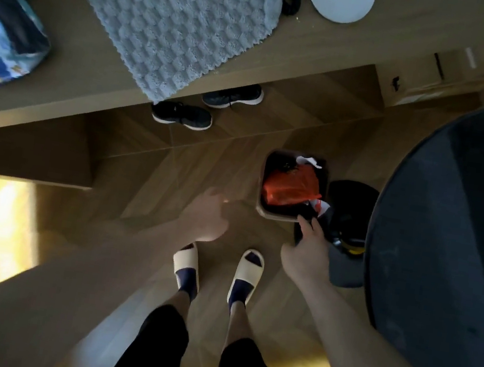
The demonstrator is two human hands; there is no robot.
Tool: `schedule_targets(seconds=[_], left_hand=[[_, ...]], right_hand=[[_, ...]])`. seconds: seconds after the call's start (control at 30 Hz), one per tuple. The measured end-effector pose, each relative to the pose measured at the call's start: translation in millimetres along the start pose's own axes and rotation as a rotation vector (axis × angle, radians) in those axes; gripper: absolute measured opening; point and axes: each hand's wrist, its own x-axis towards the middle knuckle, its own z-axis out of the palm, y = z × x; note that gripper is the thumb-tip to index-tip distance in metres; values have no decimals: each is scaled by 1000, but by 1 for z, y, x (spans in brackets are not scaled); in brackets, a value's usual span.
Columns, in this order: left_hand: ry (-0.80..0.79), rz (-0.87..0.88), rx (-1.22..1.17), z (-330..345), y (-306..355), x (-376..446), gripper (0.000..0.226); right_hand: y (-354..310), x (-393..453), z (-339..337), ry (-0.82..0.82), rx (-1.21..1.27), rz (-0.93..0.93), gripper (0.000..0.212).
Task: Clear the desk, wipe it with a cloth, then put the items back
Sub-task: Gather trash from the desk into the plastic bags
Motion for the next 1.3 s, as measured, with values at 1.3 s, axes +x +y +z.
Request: schedule_targets(seconds=[1.3], left_hand=[[715, -286, -219, -150, -302, -462, 76]], right_hand=[[-332, -330, 61, -332, -386, -829, 72]])
